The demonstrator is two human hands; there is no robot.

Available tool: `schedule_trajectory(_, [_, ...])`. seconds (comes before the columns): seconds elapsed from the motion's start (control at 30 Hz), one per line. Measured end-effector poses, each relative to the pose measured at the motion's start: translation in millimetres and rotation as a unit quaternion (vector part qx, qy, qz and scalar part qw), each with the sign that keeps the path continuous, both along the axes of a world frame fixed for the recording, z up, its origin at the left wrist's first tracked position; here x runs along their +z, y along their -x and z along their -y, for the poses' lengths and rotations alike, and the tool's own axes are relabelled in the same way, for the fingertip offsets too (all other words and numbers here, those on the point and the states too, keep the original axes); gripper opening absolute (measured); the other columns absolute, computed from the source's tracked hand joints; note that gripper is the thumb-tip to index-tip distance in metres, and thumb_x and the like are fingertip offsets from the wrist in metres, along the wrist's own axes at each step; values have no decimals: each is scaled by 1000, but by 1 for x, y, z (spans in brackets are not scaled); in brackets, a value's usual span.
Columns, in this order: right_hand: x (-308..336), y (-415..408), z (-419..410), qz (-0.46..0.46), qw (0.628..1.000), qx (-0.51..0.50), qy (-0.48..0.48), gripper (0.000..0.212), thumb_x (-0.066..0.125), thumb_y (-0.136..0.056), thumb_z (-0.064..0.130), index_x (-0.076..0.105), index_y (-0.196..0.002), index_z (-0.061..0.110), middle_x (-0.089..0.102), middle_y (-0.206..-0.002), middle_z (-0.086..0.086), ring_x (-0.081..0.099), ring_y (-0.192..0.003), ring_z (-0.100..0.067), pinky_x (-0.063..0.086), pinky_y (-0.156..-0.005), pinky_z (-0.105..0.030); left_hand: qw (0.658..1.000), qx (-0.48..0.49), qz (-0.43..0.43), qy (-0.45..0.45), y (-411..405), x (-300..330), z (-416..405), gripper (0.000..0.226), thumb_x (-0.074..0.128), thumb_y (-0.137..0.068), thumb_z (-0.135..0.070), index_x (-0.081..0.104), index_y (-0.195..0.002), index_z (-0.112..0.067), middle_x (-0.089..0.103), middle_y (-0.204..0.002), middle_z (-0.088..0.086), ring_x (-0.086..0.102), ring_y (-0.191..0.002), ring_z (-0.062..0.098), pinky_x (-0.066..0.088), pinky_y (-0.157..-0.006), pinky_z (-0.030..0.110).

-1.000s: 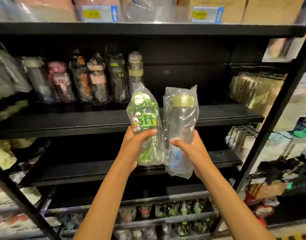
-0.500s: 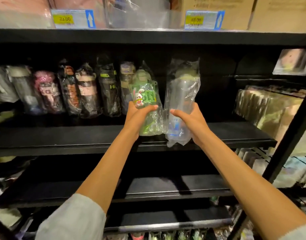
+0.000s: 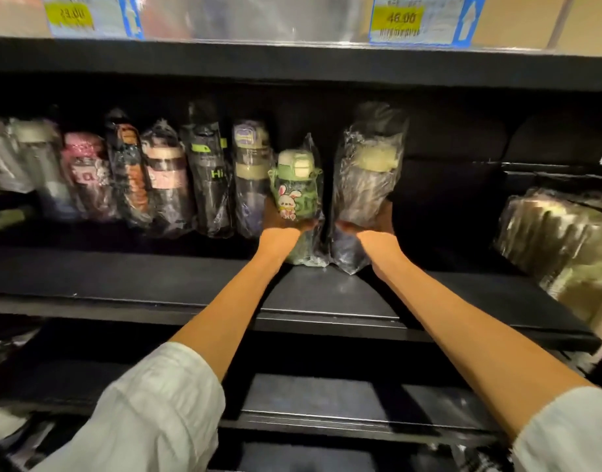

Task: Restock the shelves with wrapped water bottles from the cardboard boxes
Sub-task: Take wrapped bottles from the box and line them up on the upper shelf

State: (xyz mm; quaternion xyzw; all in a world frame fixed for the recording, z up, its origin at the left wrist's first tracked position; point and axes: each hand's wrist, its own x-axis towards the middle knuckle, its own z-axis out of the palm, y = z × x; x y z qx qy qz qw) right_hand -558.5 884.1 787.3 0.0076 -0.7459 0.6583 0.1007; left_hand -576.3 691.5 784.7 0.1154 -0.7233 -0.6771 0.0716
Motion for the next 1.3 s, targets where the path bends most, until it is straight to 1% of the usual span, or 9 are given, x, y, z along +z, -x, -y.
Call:
schedule_trajectory(0.07, [1,19,3,-54,998,-20,-17,89,92,-74,7,38,-144,12,59,-136,-9,60,-123,-29,49,-109,-46,995,28,-88,50,16,2,-1,71,91,-79,-22,49,-135,-9,56,-124,-1,59,-116,21,49,-104,31])
schedule_trajectory(0.2, [-2,46,5,-89,996,5,-16,90,92,-73,4,35,-142,17,58,-130,1,59,-120,-17,48,-94,-23,984,58,-141,87,33,4,-2,99,97,-64,-23,40,-143,-6,59,-132,2,58,-119,19,47,-105,31])
schedule_trajectory(0.3, [-9,64,6,-105,994,30,-13,82,90,-74,3,38,-135,20,63,-125,2,64,-112,-10,51,-90,-18,980,64,-159,100,44,-2,0,85,95,-71,-18,46,-140,-10,63,-125,-2,58,-113,14,45,-97,22])
schedule_trajectory(0.4, [-14,78,5,-104,994,44,-3,82,93,-70,11,41,-132,22,66,-124,0,67,-114,-14,54,-99,-34,977,58,-176,108,58,-8,0,82,96,-68,-27,51,-136,-20,68,-128,-7,63,-120,17,47,-109,35])
schedule_trajectory(0.53, [-31,100,1,-113,993,43,2,87,97,-58,34,47,-129,28,70,-124,1,69,-115,-18,56,-103,-47,977,48,-182,98,72,-9,1,71,94,-72,-24,45,-124,-22,63,-116,-20,61,-109,0,45,-100,19])
schedule_trajectory(0.6, [-35,107,0,-106,994,39,2,88,98,-60,32,50,-133,22,71,-123,0,70,-113,-19,56,-102,-51,977,39,-190,85,80,-11,0,74,95,-70,-23,47,-126,-22,67,-119,-13,65,-116,12,51,-107,36])
schedule_trajectory(0.93, [-32,116,6,-99,995,18,-12,79,93,-73,15,45,-135,19,68,-124,-1,68,-111,-16,55,-102,-36,983,29,-166,69,96,-9,-5,84,93,-73,-28,40,-137,-22,59,-142,0,55,-131,20,44,-112,36])
schedule_trajectory(1.03, [-30,119,6,-99,995,19,-17,80,93,-74,14,43,-136,18,66,-125,0,66,-113,-18,54,-101,-35,983,33,-166,70,98,-7,-8,79,92,-77,-22,40,-137,-18,59,-134,-4,55,-124,15,41,-104,26])
schedule_trajectory(1.3, [-27,124,5,-96,995,27,-29,82,92,-74,10,41,-138,12,61,-118,6,63,-107,-12,50,-88,-17,981,37,-178,63,100,-9,-10,81,93,-74,-16,40,-136,-15,62,-134,3,59,-122,18,48,-107,33])
